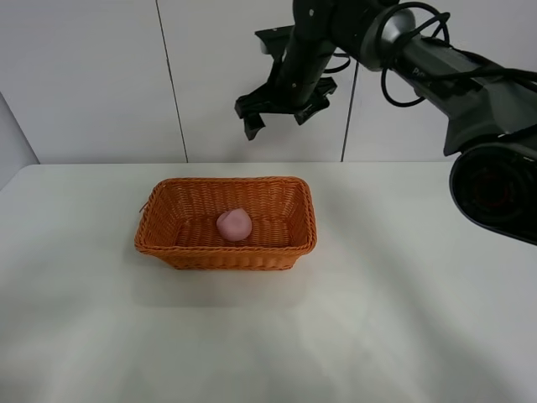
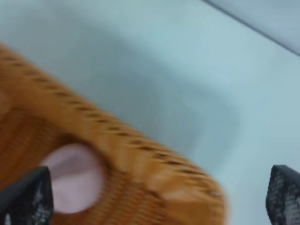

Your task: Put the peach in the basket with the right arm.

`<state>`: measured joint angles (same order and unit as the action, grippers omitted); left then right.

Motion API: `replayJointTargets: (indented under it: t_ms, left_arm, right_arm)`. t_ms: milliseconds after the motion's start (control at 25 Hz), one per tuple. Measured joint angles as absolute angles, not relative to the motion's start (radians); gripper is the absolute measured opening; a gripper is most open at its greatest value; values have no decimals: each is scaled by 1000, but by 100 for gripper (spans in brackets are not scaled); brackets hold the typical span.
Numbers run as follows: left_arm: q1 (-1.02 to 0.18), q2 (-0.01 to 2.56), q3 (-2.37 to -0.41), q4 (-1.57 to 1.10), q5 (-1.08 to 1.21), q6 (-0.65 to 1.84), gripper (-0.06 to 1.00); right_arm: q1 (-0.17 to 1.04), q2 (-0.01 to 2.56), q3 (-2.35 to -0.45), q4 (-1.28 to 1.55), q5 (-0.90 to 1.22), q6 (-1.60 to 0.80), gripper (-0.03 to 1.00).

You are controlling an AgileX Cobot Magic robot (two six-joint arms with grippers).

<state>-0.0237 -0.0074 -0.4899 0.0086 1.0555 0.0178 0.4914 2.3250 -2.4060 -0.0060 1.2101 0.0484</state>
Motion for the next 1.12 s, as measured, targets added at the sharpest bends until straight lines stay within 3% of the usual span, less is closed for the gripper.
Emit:
replayJointTargets:
  t_ms: [240,520,840,1120]
  left_arm:
    - [-24,-7,-490,9,1055,18,99]
    - [-24,-7,-490,9,1055,18,99]
    - [-24,-7,-490,9,1055,18,99]
    - [-24,-7,-490,9,1055,18,99]
  right_arm:
    - [260,2325,-2406,-10,1214,48,70]
    - [70,2325,-2406,-13,1215,48,70]
    - [33,2307,-2370,-10,1215,48,70]
    - [33,2161,-2147,0,1215,42,70]
